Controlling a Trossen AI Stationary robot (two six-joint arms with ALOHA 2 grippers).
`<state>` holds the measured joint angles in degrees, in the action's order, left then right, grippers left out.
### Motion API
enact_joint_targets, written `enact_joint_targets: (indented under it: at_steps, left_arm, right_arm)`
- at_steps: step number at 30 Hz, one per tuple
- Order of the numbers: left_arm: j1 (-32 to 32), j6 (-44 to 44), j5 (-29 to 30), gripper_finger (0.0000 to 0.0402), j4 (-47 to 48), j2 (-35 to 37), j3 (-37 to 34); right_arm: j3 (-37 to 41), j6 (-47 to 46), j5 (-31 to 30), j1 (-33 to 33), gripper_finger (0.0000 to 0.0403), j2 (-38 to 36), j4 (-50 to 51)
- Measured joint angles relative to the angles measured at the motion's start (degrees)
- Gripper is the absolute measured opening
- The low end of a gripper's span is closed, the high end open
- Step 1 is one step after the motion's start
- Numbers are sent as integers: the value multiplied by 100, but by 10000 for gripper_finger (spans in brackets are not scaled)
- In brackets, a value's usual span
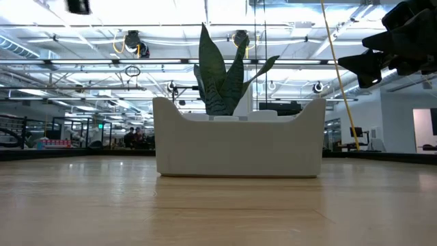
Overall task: Pick and place pill bottles into a basket
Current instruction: Put the white pill bottle into the gray bin
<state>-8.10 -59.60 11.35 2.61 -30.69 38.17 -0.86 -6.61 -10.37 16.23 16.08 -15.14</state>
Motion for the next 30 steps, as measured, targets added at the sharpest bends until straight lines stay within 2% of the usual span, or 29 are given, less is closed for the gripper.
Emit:
enact_joint_targets:
  at_steps: [3,5,8,12,16,21,25,30]
  left_arm:
    - [-364,-490,181,76,2812,-865,1437]
    - [-688,-647,146,76,3826,-1465,2172]
    - [-1242,-483,-96,76,4714,-2332,2952]
    - [-2144,171,-210,76,5035,-3244,3573]
    - [-2910,-1079,-273,76,5626,-3768,3677]
    - [-3951,-2275,-266,76,5419,-4146,3620]
    - [-4523,-2977,-185,76,5383,-4406,3618]
    - [-5321,-4008,427,76,5578,-4719,3618]
  right_arm:
    - [0,2,0,0,266,0,0]
    - [0,0,0,-2,267,0,0]
    - [0,1,0,-1,267,0,0]
    - [0,2,0,-2,267,0,0]
    - [0,2,0,-2,265,0,0]
    - [0,0,0,-2,267,2,2]
    - [0,2,0,-1,267,2,0]
    - [0,0,0,-2,266,2,2]
